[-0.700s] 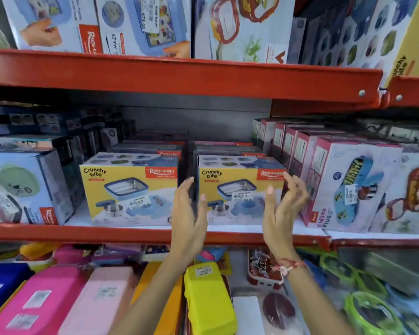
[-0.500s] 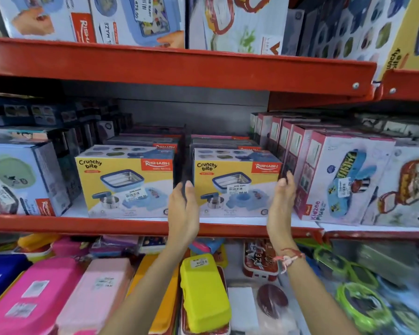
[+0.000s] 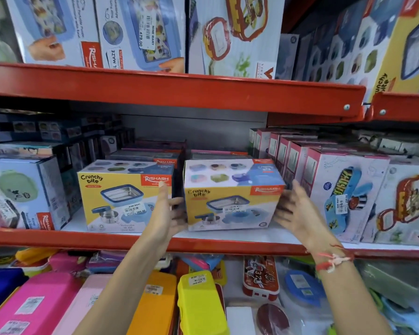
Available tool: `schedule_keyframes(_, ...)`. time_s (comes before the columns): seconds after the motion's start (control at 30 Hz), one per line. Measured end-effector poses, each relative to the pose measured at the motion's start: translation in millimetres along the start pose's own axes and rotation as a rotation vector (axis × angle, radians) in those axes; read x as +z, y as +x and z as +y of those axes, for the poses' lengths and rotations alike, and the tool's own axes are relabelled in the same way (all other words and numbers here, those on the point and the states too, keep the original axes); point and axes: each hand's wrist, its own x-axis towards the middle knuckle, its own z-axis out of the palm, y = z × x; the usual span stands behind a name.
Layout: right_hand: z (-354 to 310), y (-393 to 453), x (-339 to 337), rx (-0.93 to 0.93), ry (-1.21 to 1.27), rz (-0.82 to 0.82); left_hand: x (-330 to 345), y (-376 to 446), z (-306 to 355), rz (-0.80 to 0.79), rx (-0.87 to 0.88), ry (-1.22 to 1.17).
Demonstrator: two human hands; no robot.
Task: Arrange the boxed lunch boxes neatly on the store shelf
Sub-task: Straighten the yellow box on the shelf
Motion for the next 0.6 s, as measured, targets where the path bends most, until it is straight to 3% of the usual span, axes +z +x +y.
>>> schedule_keyframes(0.33,-30.9,-17.0,7.4,-0.159,-0.019,-0.037,2.2,-0.2,18.4,-0.093,0.156,0.034)
schedule_keyframes(0.5,-32.3,-14.2,0.5,-0.202,0.045,-0.182,-3.5,6.0,17.7,-0.149,0.26,0.101)
schedule_keyframes(0.6,-21.7,-5.2,-3.8,-0.291,-0.037,-0.164,-3.0,12.1,7.1,-0.194,0.317,0.138)
